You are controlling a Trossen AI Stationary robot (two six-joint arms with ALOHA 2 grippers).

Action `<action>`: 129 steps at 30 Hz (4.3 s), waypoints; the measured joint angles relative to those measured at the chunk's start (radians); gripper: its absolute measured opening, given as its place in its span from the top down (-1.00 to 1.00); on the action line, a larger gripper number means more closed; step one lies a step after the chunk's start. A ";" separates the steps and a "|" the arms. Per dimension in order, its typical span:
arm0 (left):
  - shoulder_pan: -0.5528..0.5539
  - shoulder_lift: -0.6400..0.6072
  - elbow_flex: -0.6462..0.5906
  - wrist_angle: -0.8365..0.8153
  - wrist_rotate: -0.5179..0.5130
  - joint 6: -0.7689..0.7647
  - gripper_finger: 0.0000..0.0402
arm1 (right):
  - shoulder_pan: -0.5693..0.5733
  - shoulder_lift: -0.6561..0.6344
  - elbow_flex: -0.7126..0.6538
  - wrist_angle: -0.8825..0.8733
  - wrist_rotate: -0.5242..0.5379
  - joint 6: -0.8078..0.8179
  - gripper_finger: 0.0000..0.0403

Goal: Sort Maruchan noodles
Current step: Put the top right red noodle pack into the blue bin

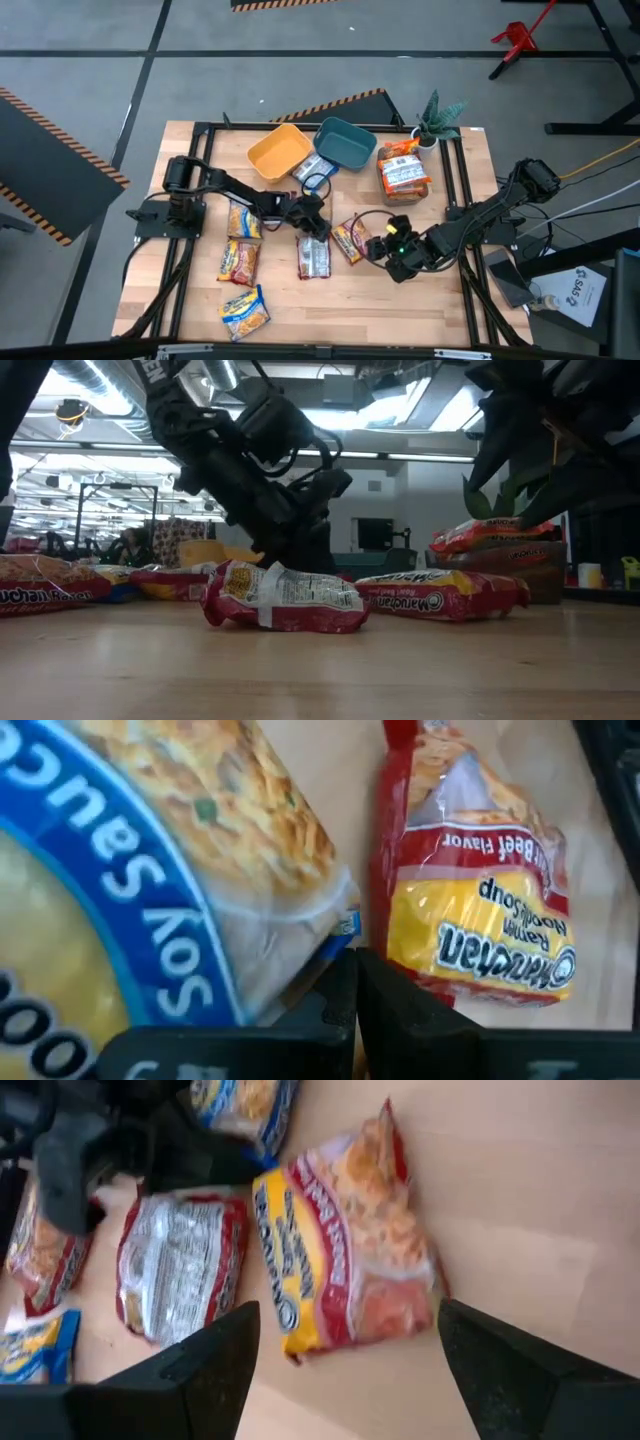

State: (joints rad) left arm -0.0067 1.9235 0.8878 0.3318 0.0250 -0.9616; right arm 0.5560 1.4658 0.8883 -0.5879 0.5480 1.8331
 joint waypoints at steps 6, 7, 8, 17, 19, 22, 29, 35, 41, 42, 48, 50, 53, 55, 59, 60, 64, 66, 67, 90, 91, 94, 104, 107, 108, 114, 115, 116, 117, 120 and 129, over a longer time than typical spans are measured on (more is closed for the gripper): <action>0.000 0.039 0.034 -0.004 0.033 0.010 1.00 | 0.000 0.035 0.002 0.006 -0.089 0.049 -0.45; 0.000 0.039 0.038 -0.005 0.034 0.015 1.00 | 0.000 0.049 0.002 0.007 -0.095 0.061 -0.45; 0.000 0.041 0.044 -0.009 0.034 0.020 1.00 | 0.000 0.063 0.002 0.009 -0.095 0.077 -0.45; -0.005 -0.066 0.080 -0.002 0.122 0.021 1.00 | 0.017 0.098 0.001 0.027 -0.021 0.142 -0.45; -0.013 -0.109 0.079 -0.009 0.076 0.025 1.00 | 0.029 0.090 0.001 0.016 -0.001 0.160 -0.45; -0.031 -0.116 0.119 -0.037 0.021 0.063 1.00 | 0.029 0.090 0.001 -0.023 0.007 0.180 -0.45; -0.094 -0.020 0.264 -0.209 -0.116 0.240 1.00 | 0.029 0.090 0.001 -0.032 0.003 0.179 -0.45; -0.113 0.031 0.276 -0.309 -0.167 0.277 1.00 | 0.034 0.089 0.001 -0.035 -0.017 0.179 -0.45; -0.113 0.079 0.279 -0.276 -0.162 0.279 1.00 | 0.034 0.089 0.001 -0.035 -0.016 0.180 -0.45; -0.113 0.081 0.279 -0.277 -0.161 0.281 1.00 | 0.034 0.089 0.001 -0.035 -0.016 0.180 -0.45; -0.117 0.086 0.280 -0.326 -0.161 0.292 1.00 | 0.034 0.089 0.001 -0.010 -0.017 0.182 -0.45; -0.117 0.086 0.279 -0.351 -0.165 0.295 1.00 | 0.033 0.089 0.001 0.002 -0.008 0.182 -0.45; -0.117 0.086 0.280 -0.372 -0.166 0.301 1.00 | 0.029 0.106 0.001 -0.002 0.000 0.185 -0.45; -0.117 0.086 0.279 -0.376 -0.171 0.319 1.00 | 0.024 0.119 0.000 -0.008 -0.015 0.191 -0.45; -0.112 0.086 0.279 -0.379 -0.175 0.325 1.00 | 0.024 0.158 0.000 0.016 -0.008 0.240 -0.45; -0.112 0.086 0.279 -0.380 -0.175 0.324 1.00 | 0.024 0.166 0.000 0.036 0.005 0.251 -0.45; -0.111 0.086 0.279 -0.391 -0.181 0.329 1.00 | 0.018 0.205 0.000 0.088 0.020 0.257 -0.45; -0.111 0.086 0.279 -0.401 -0.181 0.336 1.00 | 0.017 0.227 0.000 0.103 0.020 0.259 -0.45; -0.111 0.086 0.279 -0.406 -0.181 0.339 1.00 | 0.012 0.238 0.000 0.121 0.025 0.263 -0.45; -0.111 0.086 0.278 -0.414 -0.180 0.341 1.00 | -0.080 0.300 0.004 0.435 0.082 0.080 0.40; -0.111 0.086 0.278 -0.414 -0.180 0.339 1.00 | -0.081 0.300 0.004 0.440 0.086 0.074 0.46; -0.111 0.086 0.278 -0.413 -0.180 0.338 1.00 | -0.084 0.299 0.004 0.451 0.079 0.069 0.47; -0.110 -0.044 0.278 -0.496 -0.129 0.337 1.00 | -0.086 0.278 0.001 0.486 0.040 0.043 0.47; -0.110 -0.139 0.278 -0.577 -0.131 0.337 1.00 | -0.086 0.278 0.019 0.483 0.047 0.043 0.47; -0.110 -0.174 0.278 -0.587 -0.134 0.337 1.00 | -0.086 0.278 0.030 0.488 0.052 0.043 0.47; -0.111 -0.419 0.278 -0.649 -0.196 0.316 1.00 | -0.108 0.245 0.119 0.490 0.136 -0.044 0.47; -0.111 -0.461 0.278 -0.651 -0.214 0.315 1.00 | -0.124 0.228 0.136 0.484 0.140 -0.081 0.47; -0.112 -0.500 0.278 -0.656 -0.234 0.313 1.00 | -0.144 0.213 0.153 0.462 0.149 -0.128 0.47; -0.114 -0.535 0.279 -0.653 -0.262 0.312 1.00 | -0.168 0.207 0.176 0.453 0.157 -0.174 0.47; -0.124 -0.633 0.279 -0.662 -0.335 0.314 1.00 | -0.254 0.184 0.253 0.378 0.149 -0.314 0.47; -0.161 -0.793 0.280 -0.749 -0.430 0.318 1.00 | -0.630 0.182 0.511 0.134 0.142 -0.696 0.47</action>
State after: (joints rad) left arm -0.1674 1.1300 1.1676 -0.4168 -0.4050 -0.6437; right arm -0.0742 1.6474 1.3993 -0.4542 0.6903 1.1372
